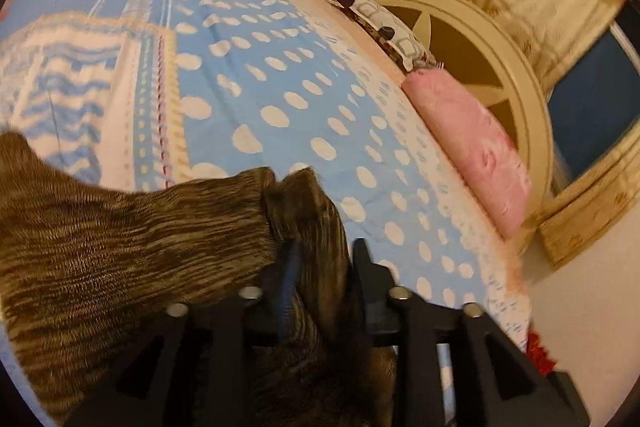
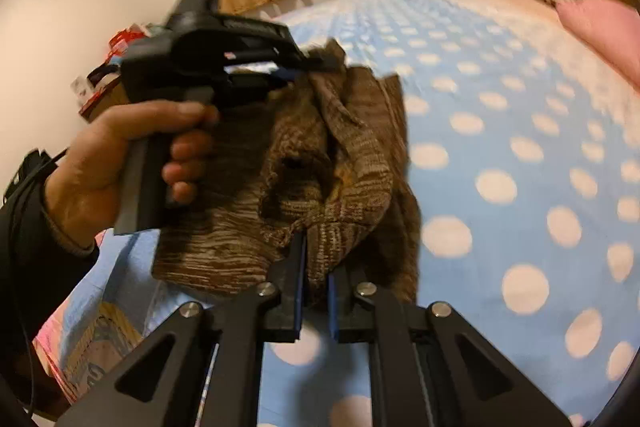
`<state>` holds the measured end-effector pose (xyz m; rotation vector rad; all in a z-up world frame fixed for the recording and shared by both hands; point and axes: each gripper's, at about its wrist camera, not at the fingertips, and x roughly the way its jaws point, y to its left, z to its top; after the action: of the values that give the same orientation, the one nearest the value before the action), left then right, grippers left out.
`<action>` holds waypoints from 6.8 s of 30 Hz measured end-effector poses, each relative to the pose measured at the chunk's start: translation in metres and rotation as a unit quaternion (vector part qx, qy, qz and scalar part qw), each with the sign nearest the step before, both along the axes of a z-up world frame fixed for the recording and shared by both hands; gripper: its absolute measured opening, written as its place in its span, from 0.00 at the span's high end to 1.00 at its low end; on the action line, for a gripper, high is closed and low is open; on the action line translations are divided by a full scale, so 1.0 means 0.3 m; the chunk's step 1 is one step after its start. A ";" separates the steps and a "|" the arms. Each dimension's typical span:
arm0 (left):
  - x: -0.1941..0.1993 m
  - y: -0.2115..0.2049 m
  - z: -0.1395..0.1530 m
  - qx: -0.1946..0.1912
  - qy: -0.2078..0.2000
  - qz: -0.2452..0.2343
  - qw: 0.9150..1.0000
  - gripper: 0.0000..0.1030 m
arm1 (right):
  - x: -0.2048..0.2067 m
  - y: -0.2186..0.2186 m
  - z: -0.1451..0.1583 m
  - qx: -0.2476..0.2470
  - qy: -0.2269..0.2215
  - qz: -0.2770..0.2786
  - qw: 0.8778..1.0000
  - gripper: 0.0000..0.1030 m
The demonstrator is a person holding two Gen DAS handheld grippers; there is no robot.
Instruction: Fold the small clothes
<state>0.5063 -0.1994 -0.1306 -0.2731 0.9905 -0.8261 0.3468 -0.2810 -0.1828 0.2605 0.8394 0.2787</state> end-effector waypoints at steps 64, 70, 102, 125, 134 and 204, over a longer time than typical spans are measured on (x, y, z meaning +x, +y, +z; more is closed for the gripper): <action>-0.174 0.250 -0.139 0.076 -0.067 0.024 0.995 0.56 | 0.364 -0.101 -0.025 0.075 0.038 0.023 0.996 0.61; -0.233 0.351 -0.085 0.044 -0.069 0.056 0.995 0.75 | 0.326 -0.061 0.011 0.081 0.026 0.032 0.996 0.76; -0.690 1.269 0.024 0.091 -0.069 0.278 0.954 0.76 | 0.210 0.965 0.113 0.177 0.034 0.291 0.940 0.77; -0.724 1.306 -0.140 0.114 -0.025 0.313 0.943 0.47 | 0.277 1.002 -0.020 0.140 0.088 0.256 0.952 0.58; -0.919 1.282 -0.039 0.141 -0.064 0.334 0.930 0.47 | 0.123 0.893 0.100 0.061 0.029 0.206 0.976 0.41; -1.198 1.195 0.327 0.157 -0.224 0.371 0.888 0.06 | -0.496 0.817 0.544 -0.004 -0.197 0.181 0.963 0.00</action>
<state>0.1468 0.1591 -0.0325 -0.1472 0.4952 -0.0073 0.1981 -0.0358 -0.0197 0.0368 0.4870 0.6479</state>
